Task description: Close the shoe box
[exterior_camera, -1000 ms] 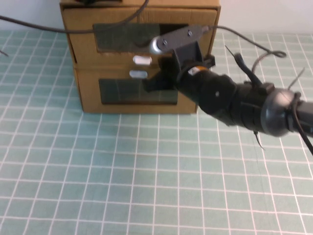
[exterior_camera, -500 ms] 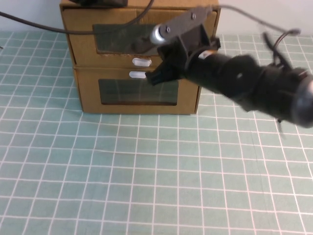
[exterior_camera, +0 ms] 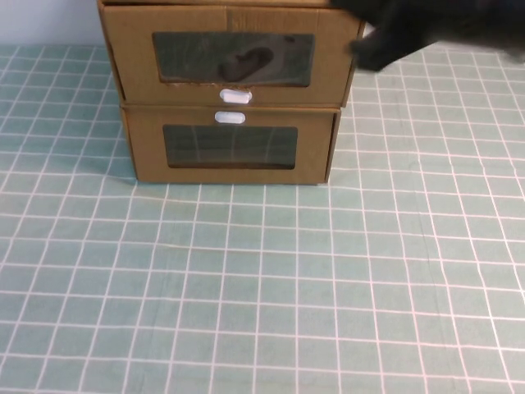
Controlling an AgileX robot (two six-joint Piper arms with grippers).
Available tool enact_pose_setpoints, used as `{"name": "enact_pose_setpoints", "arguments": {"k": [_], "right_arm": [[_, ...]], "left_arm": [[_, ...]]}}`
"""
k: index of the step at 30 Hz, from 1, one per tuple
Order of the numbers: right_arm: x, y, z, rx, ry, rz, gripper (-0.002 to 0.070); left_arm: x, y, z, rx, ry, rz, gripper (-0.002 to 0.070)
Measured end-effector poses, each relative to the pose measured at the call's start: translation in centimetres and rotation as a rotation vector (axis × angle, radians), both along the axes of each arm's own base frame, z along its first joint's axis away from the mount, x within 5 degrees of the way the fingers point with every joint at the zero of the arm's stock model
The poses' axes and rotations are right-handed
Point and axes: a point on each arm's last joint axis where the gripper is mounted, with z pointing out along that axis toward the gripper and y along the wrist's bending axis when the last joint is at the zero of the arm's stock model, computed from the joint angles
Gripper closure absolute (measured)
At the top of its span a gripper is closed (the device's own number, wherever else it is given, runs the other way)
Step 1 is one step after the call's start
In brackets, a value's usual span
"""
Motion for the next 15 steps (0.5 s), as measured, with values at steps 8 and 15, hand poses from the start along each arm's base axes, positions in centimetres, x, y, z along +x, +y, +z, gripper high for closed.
{"name": "enact_pose_setpoints", "arguments": {"k": [8, 15], "right_arm": [[-5.4, -6.8, 5.0, 0.095, -0.010, -0.103, 0.0690], [-10.8, -9.9, 4.5, 0.204, -0.032, -0.208, 0.0690]], "left_arm": [[-6.1, 0.6, 4.2, -0.005, -0.134, -0.010, 0.0679], [-11.7, 1.1, 5.8, -0.015, -0.205, -0.024, 0.0679]]}}
